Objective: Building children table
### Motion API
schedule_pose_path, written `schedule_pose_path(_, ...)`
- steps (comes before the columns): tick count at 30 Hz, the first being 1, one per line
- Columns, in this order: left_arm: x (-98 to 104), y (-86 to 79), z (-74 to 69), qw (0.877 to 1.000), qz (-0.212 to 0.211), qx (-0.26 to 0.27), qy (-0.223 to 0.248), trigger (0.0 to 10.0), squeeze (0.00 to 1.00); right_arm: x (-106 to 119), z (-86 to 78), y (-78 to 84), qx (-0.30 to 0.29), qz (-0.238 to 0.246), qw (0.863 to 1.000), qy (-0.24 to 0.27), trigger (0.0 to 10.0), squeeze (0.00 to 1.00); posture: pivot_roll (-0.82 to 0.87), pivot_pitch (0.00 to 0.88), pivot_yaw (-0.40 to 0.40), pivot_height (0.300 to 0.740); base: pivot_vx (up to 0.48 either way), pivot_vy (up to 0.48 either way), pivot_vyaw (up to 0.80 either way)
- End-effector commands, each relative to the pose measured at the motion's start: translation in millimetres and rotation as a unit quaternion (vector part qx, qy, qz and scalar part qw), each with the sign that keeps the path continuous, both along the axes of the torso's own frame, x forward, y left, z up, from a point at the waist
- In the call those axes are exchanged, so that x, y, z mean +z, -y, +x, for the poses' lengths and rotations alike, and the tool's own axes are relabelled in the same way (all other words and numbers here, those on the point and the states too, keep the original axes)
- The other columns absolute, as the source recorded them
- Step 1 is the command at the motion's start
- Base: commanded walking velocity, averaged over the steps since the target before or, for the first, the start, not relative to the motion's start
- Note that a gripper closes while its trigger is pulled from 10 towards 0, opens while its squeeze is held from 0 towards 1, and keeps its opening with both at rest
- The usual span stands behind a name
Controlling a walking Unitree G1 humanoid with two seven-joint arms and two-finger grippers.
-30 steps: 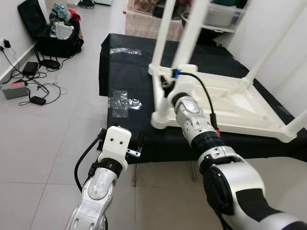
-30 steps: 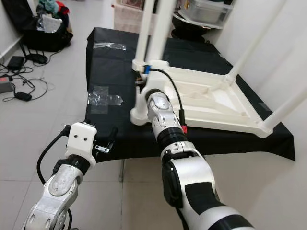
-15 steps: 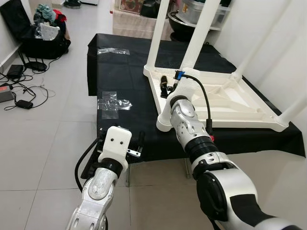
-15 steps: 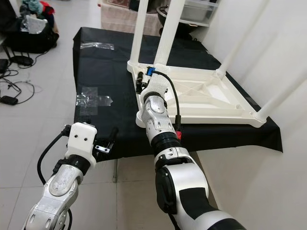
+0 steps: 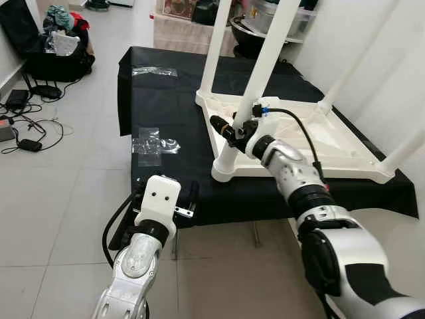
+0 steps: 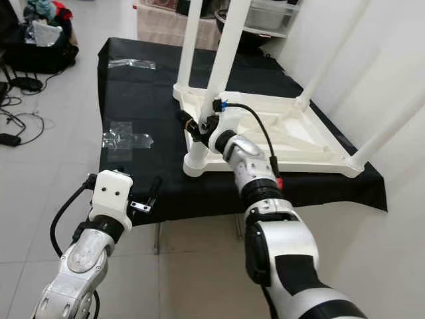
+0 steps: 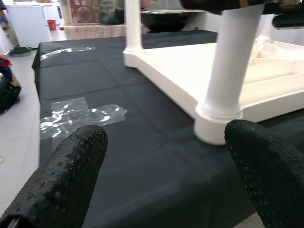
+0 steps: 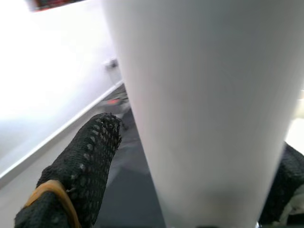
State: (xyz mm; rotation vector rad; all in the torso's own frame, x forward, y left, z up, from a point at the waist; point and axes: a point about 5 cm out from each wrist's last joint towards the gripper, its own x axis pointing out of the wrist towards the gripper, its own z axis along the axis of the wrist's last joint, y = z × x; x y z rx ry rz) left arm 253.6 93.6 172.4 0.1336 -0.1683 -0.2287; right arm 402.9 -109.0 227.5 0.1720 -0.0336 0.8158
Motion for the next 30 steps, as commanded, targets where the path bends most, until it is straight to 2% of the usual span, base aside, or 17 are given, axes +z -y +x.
schedule_pose_path(1, -1.1, 5.4, -0.6, 1.0, 0.001, -0.01, 0.0, 10.0, 0.0, 1.4, -8.1, -15.5, 0.089, -0.004, 0.996, 0.014, 10.0, 0.0, 0.12, 0.076, -0.202, 0.74, 0.0, 0.0, 0.0)
schedule_pose_path(2, -1.2, 5.8, -0.9, 1.0, -0.001, -0.01, -0.001, 10.0, 0.0, 0.3, -16.5, -25.0, 0.171, -0.018, 0.985, 0.024, 10.0, 0.0, 0.12, 0.077, -0.204, 0.74, 0.0, 0.0, 0.0)
schedule_pose_path(5, -1.1, 5.8, -1.0, 1.0, -0.002, -0.009, -0.001, 10.0, 0.0, -0.8, -18.6, -27.3, 0.192, -0.022, 0.981, 0.023, 10.0, 0.0, 0.12, 0.077, -0.204, 0.74, 0.0, 0.0, 0.0)
schedule_pose_path(10, -1.0, 6.1, -1.8, 1.0, -0.001, -0.008, -0.001, 10.0, 0.0, -7.4, -22.0, -52.6, 0.221, -0.076, 0.971, 0.04, 10.0, 0.0, 0.13, 0.089, -0.213, 0.74, 0.0, 0.0, 0.0)
schedule_pose_path(11, -1.0, 5.8, -2.0, 1.0, -0.001, -0.007, -0.002, 10.0, 0.0, -5.8, -19.9, -56.4, 0.203, -0.075, 0.975, 0.041, 0.3, 0.0, 0.13, 0.089, -0.213, 0.74, 0.0, 0.0, 0.0)
schedule_pose_path(13, -1.1, 5.6, -2.3, 1.0, -0.001, -0.007, -0.002, 10.0, 0.0, -3.4, -17.3, -58.0, 0.179, -0.073, 0.98, 0.044, 0.0, 0.0, 0.13, 0.092, -0.216, 0.74, 0.0, 0.0, 0.0)
schedule_pose_path(14, -1.4, 5.0, -2.7, 1.0, -0.001, -0.004, -0.003, 10.0, 0.0, 3.7, -8.5, -55.8, 0.091, -0.071, 0.992, 0.057, 0.0, 0.0, 0.13, 0.092, -0.216, 0.74, 0.0, 0.0, 0.0)
schedule_pose_path(15, -1.6, 4.8, -2.9, 1.0, -0.002, -0.004, -0.003, 10.0, 0.0, 6.9, -4.2, -52.3, 0.046, -0.067, 0.995, 0.06, 0.0, 0.0, 0.13, 0.092, -0.216, 0.74, 0.0, 0.0, 0.0)
schedule_pose_path(19, -2.5, 5.1, -3.3, 1.0, -0.001, -0.004, -0.004, 10.0, 0.0, 11.4, 4.9, -39.9, -0.057, -0.056, 0.996, 0.049, 0.0, 0.0, 0.13, 0.091, -0.217, 0.74, 0.0, 0.0, 0.0)
schedule_pose_path(21, -2.8, 5.5, -3.1, 1.0, -0.001, -0.005, -0.003, 10.0, 0.0, 13.1, 9.7, -32.2, -0.137, -0.062, 0.987, 0.051, 0.0, 0.0, 0.12, 0.088, -0.212, 0.74, 0.0, 0.0, 0.0)
schedule_pose_path(22, -2.8, 5.5, -3.1, 1.0, -0.001, -0.005, -0.003, 10.0, 0.0, 13.1, 9.7, -32.2, -0.137, -0.062, 0.987, 0.051, 0.0, 0.0, 0.12, 0.088, -0.212, 0.74, 0.0, 0.0, 0.0)
schedule_pose_path(25, -2.6, 7.4, -2.0, 1.0, -0.002, -0.008, -0.003, 10.0, 0.0, 13.2, 15.8, -15.8, -0.28, -0.043, 0.959, 0.025, 0.0, 0.0, 0.12, 0.085, -0.211, 0.74, 0.0, 0.0, 0.0)
schedule_pose_path(26, -2.6, 7.4, -2.0, 1.0, -0.002, -0.008, -0.003, 10.0, 0.0, 13.2, 15.8, -15.8, -0.28, -0.043, 0.959, 0.025, 0.0, 0.0, 0.12, 0.085, -0.211, 0.74, 0.0, 0.0, 0.0)
schedule_pose_path(27, -2.3, 7.9, -1.4, 1.0, -0.003, -0.009, -0.002, 10.0, 0.0, 9.5, 16.8, -7.2, -0.348, -0.024, 0.937, -0.003, 0.0, 0.0, 0.12, 0.079, -0.208, 0.74, 0.0, 0.0, 0.0)
schedule_pose_path(28, -2.3, 7.9, -1.4, 1.0, -0.003, -0.009, -0.002, 10.0, 0.0, 9.5, 16.8, -7.2, -0.348, -0.024, 0.937, -0.003, 0.0, 0.0, 0.12, 0.079, -0.208, 0.74, 0.0, 0.0, 0.0)
schedule_pose_path(29, -2.0, 8.1, -1.0, 1.0, -0.003, -0.009, -0.001, 10.0, 0.0, 6.0, 16.1, -0.9, -0.402, -0.007, 0.915, -0.021, 0.0, 0.0, 0.12, 0.08, -0.209, 0.74, 0.0, 0.0, 0.0)
schedule_pose_path(30, -2.0, 8.1, -1.0, 1.0, -0.003, -0.009, -0.001, 10.0, 0.0, 6.0, 16.1, -0.9, -0.402, -0.007, 0.915, -0.021, 0.0, 0.0, 0.12, 0.08, -0.209, 0.74, 0.0, 0.0, 0.0)
